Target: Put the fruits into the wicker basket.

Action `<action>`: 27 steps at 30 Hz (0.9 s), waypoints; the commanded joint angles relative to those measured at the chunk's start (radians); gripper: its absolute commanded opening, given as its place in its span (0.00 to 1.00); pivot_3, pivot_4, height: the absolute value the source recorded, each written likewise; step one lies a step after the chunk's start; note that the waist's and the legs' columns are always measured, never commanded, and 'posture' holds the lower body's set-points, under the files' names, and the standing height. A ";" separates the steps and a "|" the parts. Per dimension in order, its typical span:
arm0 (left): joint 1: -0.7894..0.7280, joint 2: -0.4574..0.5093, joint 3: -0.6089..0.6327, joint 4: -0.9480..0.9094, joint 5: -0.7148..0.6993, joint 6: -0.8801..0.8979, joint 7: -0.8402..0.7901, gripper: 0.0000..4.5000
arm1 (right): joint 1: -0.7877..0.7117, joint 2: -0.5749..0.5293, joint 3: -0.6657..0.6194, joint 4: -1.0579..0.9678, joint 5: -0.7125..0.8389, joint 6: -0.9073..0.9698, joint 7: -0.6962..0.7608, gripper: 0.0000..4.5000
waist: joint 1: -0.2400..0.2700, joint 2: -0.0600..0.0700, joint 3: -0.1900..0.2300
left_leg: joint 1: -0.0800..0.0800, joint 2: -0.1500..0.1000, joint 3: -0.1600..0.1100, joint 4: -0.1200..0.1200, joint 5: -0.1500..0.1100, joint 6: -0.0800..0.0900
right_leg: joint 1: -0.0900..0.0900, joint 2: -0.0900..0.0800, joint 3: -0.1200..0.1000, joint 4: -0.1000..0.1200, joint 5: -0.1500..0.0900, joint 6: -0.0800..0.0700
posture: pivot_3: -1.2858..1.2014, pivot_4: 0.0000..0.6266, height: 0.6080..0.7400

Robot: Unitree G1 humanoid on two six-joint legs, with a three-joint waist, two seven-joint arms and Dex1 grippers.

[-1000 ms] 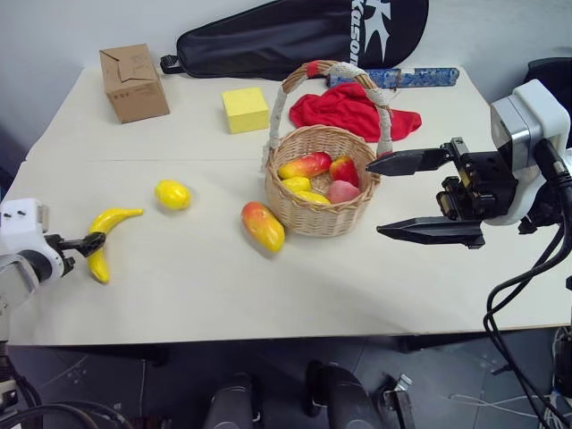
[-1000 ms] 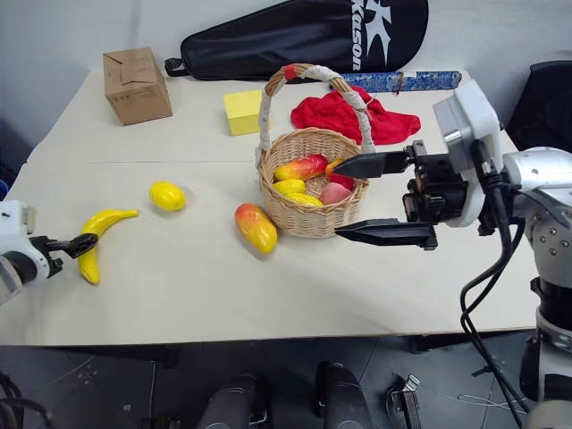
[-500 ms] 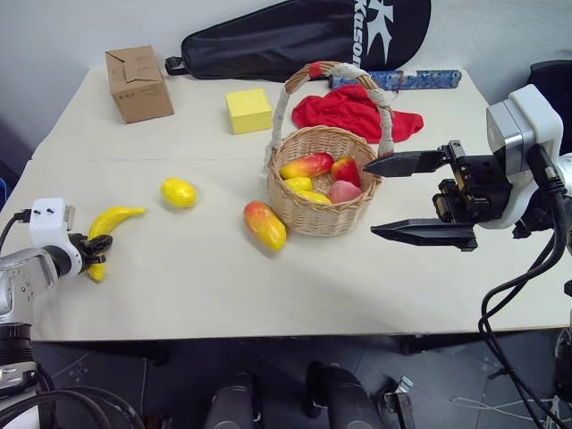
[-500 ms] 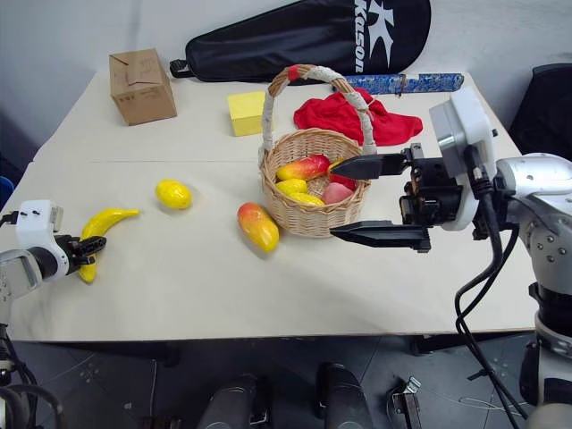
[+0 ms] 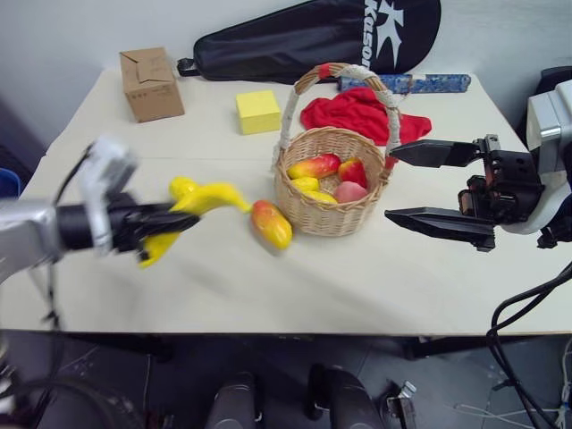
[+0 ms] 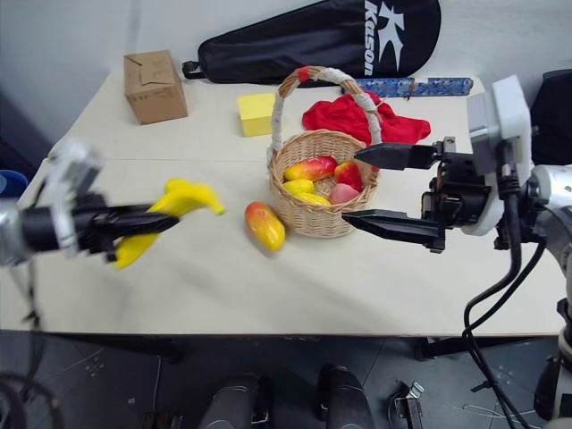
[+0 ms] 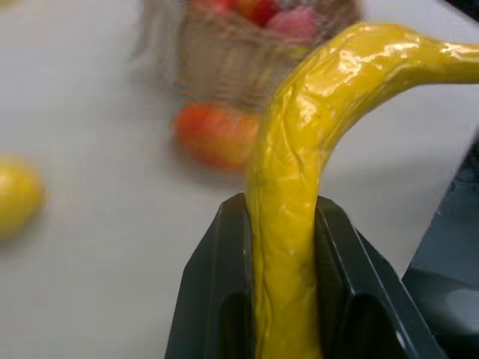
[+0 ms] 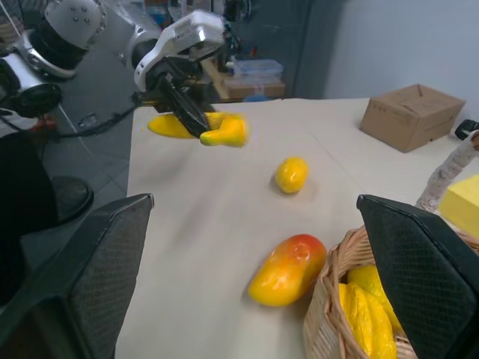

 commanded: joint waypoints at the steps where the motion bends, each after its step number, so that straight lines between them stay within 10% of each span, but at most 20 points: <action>1: -0.241 -0.117 -0.253 0.151 0.135 -0.088 -0.033 0.14 | 0.027 -0.013 -0.061 -0.053 0.036 -0.004 -0.043 1.00 | 0.002 0.000 0.000 | 0.000 -0.001 0.001 0.000 0.001 -0.001 | 0.000 0.000 0.001 0.000 0.001 0.001 | 0.52 0.24 1.00; 9: -0.618 -0.423 -0.604 0.725 0.545 -0.498 -0.129 0.14 | 0.170 -0.014 -0.168 -0.112 0.065 -0.022 -0.091 1.00 | -0.003 -0.002 0.001 | -0.003 -0.001 0.006 0.000 0.004 0.008 | -0.002 0.009 0.003 -0.001 0.002 0.005 | 0.52 0.24 1.00; 14: -0.719 -0.563 -0.597 1.042 0.670 -0.684 -0.142 0.14 | 0.217 -0.010 -0.199 -0.152 0.089 -0.023 -0.154 1.00 | -0.008 -0.003 0.001 | -0.004 0.000 0.006 0.001 0.003 0.008 | -0.003 0.011 0.003 -0.007 0.002 0.006 | 0.52 0.24 1.00; 16: -0.733 -0.588 -0.572 1.097 0.693 -0.722 -0.143 0.34 | 0.225 -0.011 -0.198 -0.157 0.088 -0.026 -0.176 1.00 | -0.008 -0.003 0.002 | -0.004 0.001 0.006 0.002 0.003 0.009 | -0.003 0.011 0.004 -0.007 0.002 0.006 | 0.52 0.24 1.00; 21: -0.686 -0.552 -0.418 0.999 0.613 -0.668 -0.197 0.67 | 0.221 -0.011 -0.169 -0.171 0.088 -0.027 -0.227 1.00 | -0.008 -0.003 0.002 | -0.005 0.003 0.005 0.002 0.003 0.009 | -0.003 0.011 0.006 -0.007 0.002 0.006 | 0.52 0.24 1.00; 27: -0.491 -0.425 -0.179 0.694 0.448 -0.591 -0.257 0.67 | 0.208 -0.017 -0.146 -0.170 0.104 -0.025 -0.250 1.00 | -0.028 -0.003 0.002 | -0.004 0.005 0.006 0.002 0.003 0.006 | -0.003 0.010 0.006 -0.002 0.002 0.005 | 0.52 0.24 1.00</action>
